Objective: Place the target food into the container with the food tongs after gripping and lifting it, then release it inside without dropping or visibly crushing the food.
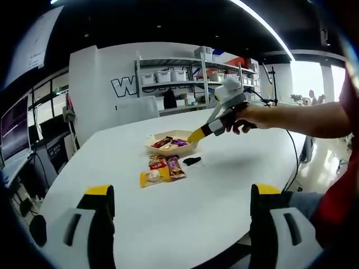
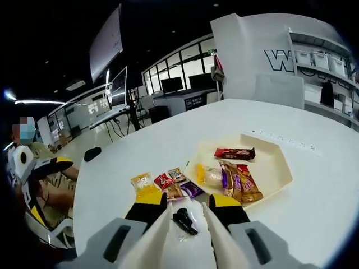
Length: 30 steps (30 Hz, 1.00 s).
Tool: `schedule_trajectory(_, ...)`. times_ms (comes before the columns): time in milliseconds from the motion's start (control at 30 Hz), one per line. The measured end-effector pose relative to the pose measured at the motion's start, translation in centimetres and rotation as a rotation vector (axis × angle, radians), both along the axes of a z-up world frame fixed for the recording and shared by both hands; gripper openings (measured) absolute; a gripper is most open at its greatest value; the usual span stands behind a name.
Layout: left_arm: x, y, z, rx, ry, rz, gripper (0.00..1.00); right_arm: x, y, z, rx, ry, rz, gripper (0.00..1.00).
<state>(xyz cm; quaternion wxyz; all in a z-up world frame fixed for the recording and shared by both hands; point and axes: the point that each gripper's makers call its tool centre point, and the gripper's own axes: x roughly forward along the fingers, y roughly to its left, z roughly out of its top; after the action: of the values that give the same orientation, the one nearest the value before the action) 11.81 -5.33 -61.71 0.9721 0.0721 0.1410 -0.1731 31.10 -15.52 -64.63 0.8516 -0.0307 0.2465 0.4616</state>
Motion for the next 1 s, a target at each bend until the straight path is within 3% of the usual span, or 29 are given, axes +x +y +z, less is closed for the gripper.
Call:
schedule_trajectory(400, 0.0, 0.3, 0.0, 0.0, -0.003, 0.007, 0.98, -0.6, 1.0, -2.0, -0.035, 0.005, 0.029, 0.25)
schedule_trajectory(1000, -0.1, 0.6, -0.1, 0.001, 0.001, 0.016, 0.98, -0.6, 1.7, -3.1, -0.06, -0.008, 0.049, 0.25)
